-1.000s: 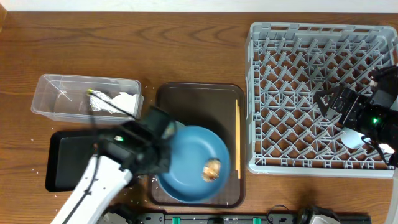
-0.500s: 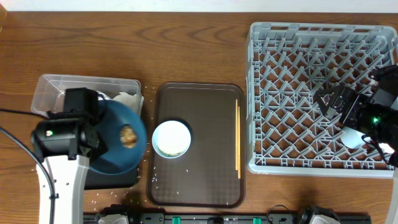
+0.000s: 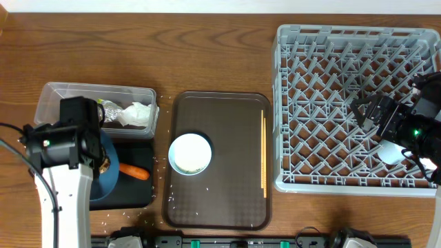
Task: Sort waste into correct bins and load items into the dishwasher rack
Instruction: 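Tilt blue plate over black tray to dump food with left gripper, then lift blue plate with left gripper and grasp its rim with right gripper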
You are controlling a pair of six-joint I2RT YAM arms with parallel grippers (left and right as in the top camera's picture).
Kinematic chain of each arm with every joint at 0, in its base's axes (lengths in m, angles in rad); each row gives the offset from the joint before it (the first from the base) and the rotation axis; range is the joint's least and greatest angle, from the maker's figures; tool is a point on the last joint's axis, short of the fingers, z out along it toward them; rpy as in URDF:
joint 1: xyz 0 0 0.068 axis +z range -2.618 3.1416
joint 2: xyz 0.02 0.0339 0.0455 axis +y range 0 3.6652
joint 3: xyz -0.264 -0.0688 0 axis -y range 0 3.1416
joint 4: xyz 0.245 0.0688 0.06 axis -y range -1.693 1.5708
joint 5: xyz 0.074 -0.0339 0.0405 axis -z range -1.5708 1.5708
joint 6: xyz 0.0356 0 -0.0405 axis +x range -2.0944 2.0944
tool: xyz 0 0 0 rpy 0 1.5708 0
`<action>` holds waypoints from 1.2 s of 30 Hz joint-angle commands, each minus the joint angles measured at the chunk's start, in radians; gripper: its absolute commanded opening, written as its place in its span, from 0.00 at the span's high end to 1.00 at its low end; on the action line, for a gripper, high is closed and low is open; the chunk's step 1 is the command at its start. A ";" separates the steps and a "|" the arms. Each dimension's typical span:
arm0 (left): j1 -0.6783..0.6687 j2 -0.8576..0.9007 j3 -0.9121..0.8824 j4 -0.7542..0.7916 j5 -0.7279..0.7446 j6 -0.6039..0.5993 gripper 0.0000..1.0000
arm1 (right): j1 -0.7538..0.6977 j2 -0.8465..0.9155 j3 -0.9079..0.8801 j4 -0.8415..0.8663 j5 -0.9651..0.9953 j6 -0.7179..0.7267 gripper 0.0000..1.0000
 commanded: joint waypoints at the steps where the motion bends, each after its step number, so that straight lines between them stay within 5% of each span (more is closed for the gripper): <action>1: 0.011 0.058 0.002 -0.016 -0.227 0.003 0.94 | 0.009 0.001 -0.002 0.002 0.010 -0.015 0.01; 21: -0.070 0.168 0.024 -0.077 -0.448 0.061 0.94 | 0.009 0.001 -0.002 0.003 0.026 -0.049 0.01; 36: -0.083 0.167 0.013 -0.049 -0.427 0.111 0.94 | 0.009 0.001 -0.002 0.002 0.027 -0.052 0.01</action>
